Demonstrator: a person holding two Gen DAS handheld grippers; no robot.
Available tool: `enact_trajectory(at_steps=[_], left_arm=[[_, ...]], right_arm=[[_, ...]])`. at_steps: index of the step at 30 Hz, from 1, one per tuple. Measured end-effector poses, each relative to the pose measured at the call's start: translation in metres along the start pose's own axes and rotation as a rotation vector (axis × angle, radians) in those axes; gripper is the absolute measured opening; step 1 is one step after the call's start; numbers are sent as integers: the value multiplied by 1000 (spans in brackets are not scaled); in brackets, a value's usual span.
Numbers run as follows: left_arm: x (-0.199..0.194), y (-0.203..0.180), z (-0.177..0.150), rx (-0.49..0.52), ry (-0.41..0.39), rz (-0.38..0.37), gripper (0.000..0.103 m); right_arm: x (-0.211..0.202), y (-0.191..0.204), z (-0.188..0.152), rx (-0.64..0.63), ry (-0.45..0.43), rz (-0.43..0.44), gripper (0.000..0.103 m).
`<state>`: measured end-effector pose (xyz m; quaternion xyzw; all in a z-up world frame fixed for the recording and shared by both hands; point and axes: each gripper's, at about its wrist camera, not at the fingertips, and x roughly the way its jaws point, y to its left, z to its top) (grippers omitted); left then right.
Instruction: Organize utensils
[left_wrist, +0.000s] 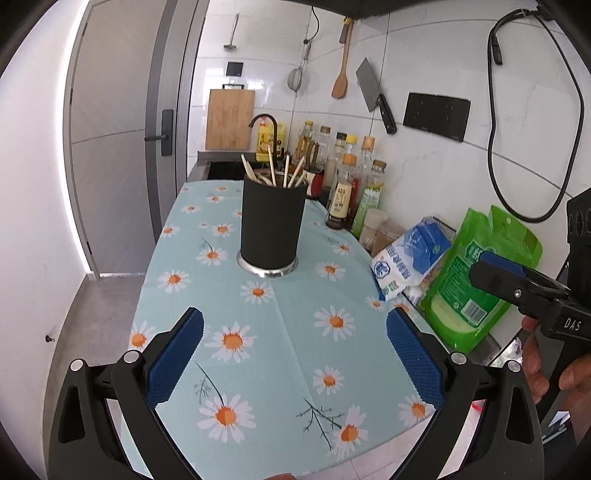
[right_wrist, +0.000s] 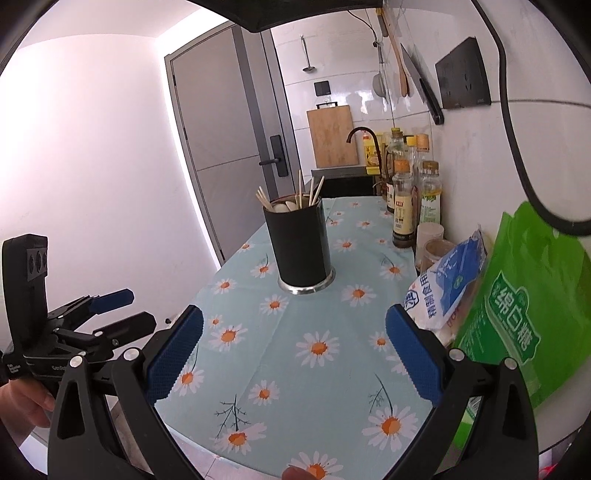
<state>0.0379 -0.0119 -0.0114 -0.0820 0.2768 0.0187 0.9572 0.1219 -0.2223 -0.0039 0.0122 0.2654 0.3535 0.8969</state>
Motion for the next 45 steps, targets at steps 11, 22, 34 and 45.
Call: enact_trajectory(at_steps=[11,22,34,45], left_arm=[[7,7,-7,-6,22,21,97],[18,8,-4,-10,33,-6,97],[22,5,-3,-18,43,-14,97],[20,6,-9,-16,53,-14,97]], right_arm=[[14,-2,-6,18,22,12,98],[20,-9,-12,31,50,-14,98],[20,-13,-16,53,69,-16,98],[24,-14,-21,71,83,-18,98]])
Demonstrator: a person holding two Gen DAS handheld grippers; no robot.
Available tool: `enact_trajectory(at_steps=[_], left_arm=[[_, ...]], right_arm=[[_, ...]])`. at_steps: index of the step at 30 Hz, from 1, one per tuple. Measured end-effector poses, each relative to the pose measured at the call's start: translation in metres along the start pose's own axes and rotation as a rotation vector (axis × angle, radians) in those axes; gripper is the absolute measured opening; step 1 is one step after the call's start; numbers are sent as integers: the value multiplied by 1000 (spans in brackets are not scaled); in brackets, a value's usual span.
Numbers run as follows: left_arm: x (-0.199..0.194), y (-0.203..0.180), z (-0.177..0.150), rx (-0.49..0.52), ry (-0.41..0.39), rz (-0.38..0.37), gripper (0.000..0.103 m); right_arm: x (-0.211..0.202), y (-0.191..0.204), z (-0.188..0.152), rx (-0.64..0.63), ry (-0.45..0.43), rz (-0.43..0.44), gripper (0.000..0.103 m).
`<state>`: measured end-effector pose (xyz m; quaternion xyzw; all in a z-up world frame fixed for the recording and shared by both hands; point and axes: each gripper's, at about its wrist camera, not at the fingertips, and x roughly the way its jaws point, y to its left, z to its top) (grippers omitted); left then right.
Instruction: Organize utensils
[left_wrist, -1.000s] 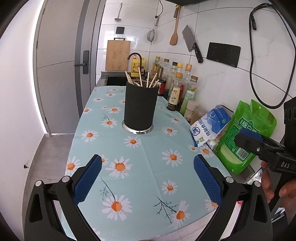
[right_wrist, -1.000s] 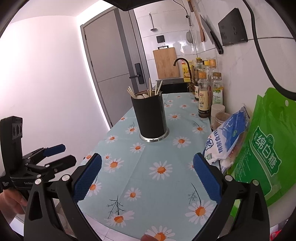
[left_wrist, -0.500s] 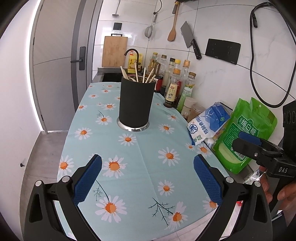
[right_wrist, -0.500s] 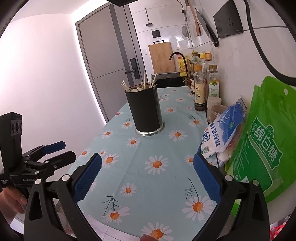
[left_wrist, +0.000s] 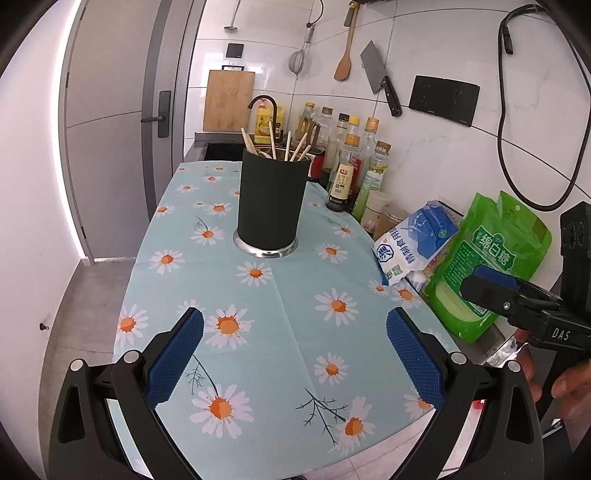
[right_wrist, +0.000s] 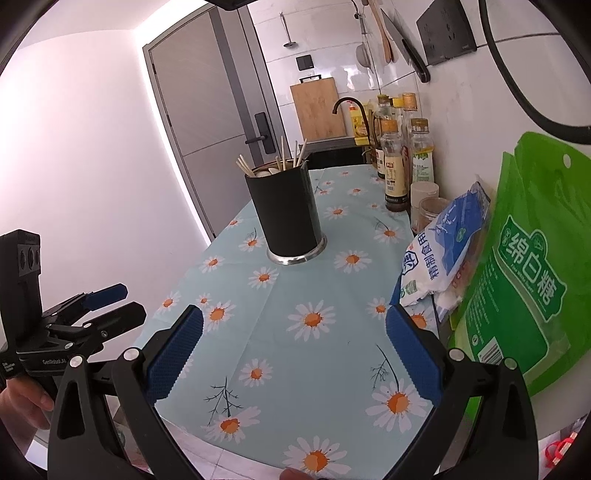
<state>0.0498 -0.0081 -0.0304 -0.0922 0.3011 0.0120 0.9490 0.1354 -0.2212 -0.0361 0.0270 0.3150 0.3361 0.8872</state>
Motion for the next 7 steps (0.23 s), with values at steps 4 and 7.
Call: enact_trajectory(at_steps=[4,7], left_arm=[[-1,1,0,1,1,-5,97],[-4,0,-1,8,-2,-3,97]], right_arm=[[1,1,0,2,0,2,98],[0,3,1,3,-5,1,98]])
